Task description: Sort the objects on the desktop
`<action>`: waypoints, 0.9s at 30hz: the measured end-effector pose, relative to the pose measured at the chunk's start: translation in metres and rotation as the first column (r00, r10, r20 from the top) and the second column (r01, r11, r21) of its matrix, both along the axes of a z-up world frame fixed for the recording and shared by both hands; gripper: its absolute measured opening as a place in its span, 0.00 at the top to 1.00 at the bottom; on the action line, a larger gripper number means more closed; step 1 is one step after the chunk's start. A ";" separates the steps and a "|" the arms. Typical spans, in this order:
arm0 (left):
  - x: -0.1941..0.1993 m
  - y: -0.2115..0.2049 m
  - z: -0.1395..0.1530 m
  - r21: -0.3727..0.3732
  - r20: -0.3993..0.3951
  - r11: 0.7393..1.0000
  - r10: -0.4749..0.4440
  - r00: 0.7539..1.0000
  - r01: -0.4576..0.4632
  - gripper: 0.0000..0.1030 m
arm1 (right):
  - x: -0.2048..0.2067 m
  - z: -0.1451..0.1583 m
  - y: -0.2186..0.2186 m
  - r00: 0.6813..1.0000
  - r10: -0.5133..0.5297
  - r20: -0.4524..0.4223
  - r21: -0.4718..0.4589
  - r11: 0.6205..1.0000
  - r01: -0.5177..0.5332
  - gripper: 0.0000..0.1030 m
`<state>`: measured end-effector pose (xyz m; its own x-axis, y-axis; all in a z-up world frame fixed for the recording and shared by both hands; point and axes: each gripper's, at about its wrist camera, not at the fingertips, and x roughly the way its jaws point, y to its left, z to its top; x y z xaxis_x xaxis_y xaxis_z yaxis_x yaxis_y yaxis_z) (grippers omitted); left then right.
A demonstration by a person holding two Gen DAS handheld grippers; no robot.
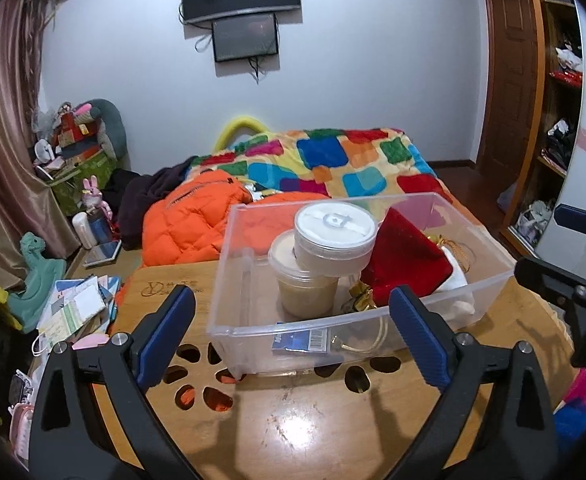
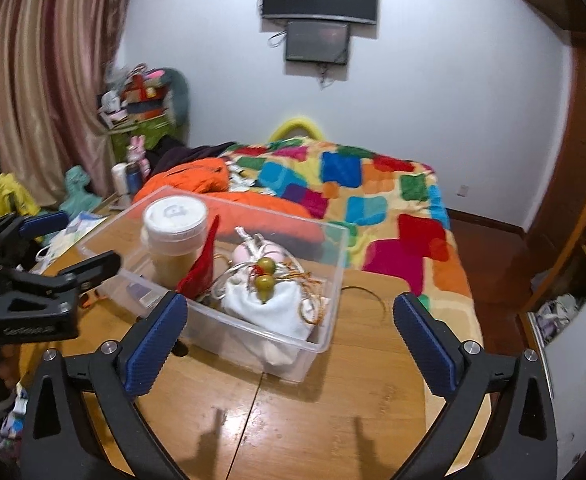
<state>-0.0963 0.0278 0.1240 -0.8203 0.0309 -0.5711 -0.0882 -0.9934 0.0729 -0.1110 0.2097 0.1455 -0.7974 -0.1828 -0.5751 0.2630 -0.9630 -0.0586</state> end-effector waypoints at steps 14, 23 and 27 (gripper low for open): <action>0.045 0.011 0.006 -0.056 -0.077 0.998 -0.015 0.997 0.010 0.02 | 0.040 0.005 0.003 0.998 -0.038 -0.054 -0.060 0.998 0.035 0.01; 0.050 0.007 -0.003 -0.016 -0.060 1.000 -0.004 0.998 0.003 0.02 | 0.044 -0.014 0.006 0.999 -0.051 -0.009 -0.061 0.997 0.050 0.01; 0.051 0.007 -0.006 0.002 -0.049 1.000 -0.004 0.999 0.004 0.02 | 0.044 -0.020 0.003 0.999 -0.035 0.013 -0.051 0.998 0.035 0.01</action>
<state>-0.0453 0.0350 0.1175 -0.8470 0.0349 -0.5305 -0.0882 -0.9932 0.0755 -0.0675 0.2131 0.1260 -0.7971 -0.1846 -0.5750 0.2295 -0.9733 -0.0057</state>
